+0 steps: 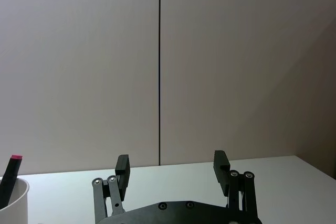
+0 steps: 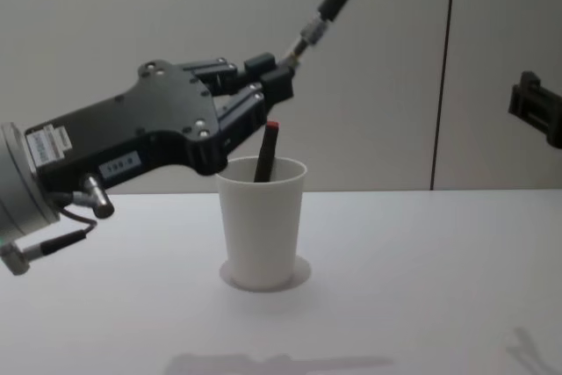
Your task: Place the pen into the pen holder.
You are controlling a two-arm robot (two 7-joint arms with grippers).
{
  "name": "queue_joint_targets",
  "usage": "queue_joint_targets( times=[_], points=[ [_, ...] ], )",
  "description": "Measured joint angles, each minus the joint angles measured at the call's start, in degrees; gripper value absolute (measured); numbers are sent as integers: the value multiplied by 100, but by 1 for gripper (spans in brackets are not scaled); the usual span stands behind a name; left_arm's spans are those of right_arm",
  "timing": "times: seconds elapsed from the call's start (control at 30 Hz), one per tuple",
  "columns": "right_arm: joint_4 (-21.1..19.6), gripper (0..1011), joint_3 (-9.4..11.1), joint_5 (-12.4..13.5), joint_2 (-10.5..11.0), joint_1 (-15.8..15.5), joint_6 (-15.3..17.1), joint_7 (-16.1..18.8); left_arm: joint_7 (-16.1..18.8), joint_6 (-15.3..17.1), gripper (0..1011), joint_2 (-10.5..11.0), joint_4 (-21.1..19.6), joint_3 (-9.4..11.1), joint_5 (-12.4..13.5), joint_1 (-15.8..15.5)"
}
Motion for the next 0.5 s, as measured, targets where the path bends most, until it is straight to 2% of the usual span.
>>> queue_joint_targets(
  times=[0.23,0.5],
  points=[
    [0,1002,0,0,0,0,0,0,-404,-143,177,-34,251,29,27,-170],
    [0,1002,9,3,-1,-3,-5,73,-621,-222,177,-52,389,45,39,-263]
  ],
)
